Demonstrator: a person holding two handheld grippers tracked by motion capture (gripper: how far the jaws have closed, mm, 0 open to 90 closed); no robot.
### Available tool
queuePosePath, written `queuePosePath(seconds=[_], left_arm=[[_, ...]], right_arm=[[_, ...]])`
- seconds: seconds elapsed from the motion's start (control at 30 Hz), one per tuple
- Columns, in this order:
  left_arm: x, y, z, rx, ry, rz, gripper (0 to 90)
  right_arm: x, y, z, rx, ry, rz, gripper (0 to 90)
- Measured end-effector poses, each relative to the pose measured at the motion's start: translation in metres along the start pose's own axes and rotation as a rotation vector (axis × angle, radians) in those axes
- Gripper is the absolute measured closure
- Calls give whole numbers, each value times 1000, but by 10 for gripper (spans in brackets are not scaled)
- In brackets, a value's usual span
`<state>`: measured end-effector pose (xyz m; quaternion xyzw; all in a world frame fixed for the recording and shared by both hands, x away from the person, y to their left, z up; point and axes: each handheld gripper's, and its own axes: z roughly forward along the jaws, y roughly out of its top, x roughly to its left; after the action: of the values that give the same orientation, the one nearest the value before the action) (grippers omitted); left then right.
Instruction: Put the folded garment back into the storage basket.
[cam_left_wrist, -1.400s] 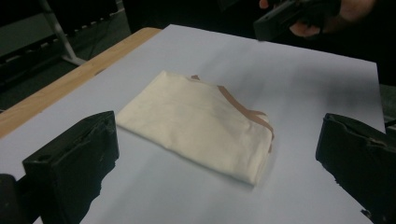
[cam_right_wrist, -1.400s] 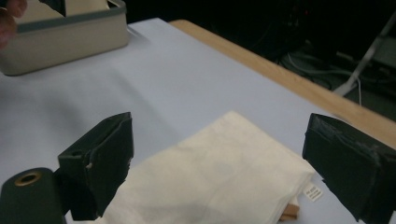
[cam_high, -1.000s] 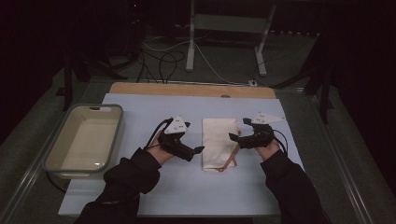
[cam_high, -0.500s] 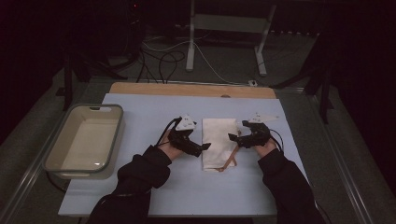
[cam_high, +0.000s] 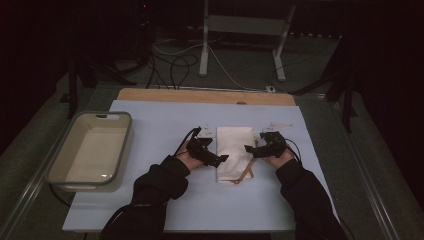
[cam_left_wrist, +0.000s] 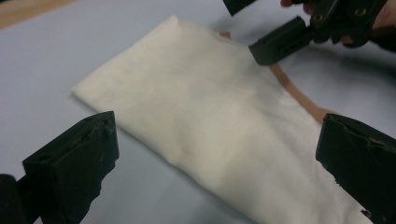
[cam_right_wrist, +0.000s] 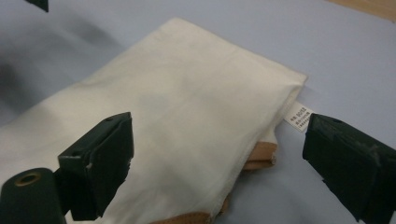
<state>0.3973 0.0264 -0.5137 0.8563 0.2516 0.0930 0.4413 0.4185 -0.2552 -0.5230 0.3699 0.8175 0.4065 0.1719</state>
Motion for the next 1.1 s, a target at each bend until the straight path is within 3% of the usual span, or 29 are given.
queuePosePath(seconds=[0.07,0.2,0.3,0.53,0.9,1.0,1.1], left_arm=[[0,-1,2,12,-8,3,8],[1,-3,9,39,25,-1,15],[1,-2,12,49,28,2,58],[6,-3,21,73,82,-9,150],[7,-5,34,139,72,8,279],[8,-6,34,133,69,8,304],[7,-5,34,137,71,1,355]], right_arm=[[0,0,1,5,-2,3,90],[0,0,8,36,-1,17,90],[0,0,15,47,6,19,97],[1,1,22,63,13,32,130],[-2,0,27,105,-12,61,141],[0,0,27,110,-21,50,144],[3,1,27,126,-21,20,202]])
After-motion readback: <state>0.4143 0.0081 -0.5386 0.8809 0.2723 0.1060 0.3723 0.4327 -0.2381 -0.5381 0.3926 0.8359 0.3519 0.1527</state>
